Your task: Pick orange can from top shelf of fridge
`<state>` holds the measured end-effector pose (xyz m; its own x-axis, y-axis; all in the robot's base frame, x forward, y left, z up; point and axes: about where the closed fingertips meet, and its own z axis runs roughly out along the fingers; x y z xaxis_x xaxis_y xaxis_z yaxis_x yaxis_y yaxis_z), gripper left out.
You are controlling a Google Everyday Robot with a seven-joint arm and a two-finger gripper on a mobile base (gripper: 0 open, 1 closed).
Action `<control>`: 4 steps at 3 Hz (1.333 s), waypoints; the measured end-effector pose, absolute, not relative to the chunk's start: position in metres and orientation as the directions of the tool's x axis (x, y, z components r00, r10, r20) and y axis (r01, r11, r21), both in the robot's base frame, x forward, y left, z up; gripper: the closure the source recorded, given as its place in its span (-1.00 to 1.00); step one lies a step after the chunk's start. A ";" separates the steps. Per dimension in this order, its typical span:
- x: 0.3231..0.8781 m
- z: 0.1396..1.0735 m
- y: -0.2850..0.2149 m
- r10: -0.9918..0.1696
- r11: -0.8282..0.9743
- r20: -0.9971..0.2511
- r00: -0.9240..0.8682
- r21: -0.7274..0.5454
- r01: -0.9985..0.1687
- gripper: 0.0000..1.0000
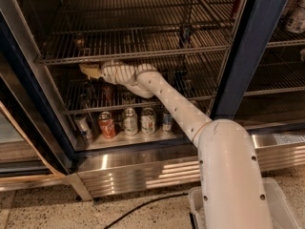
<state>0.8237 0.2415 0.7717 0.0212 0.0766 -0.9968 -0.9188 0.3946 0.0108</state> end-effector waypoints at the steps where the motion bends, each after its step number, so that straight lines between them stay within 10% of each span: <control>1: 0.815 0.776 0.235 0.073 0.403 -0.997 0.035 -0.003 -0.915 1.00; 4: 0.729 0.801 0.188 -0.047 0.407 -0.998 0.050 -0.065 -0.911 1.00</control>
Offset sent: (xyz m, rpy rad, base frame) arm -0.0674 -0.0575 0.0387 -0.1663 -0.0744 -0.0448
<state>0.7290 0.1882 0.8014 0.0502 -0.0469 -0.9976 -0.9110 0.4072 -0.0650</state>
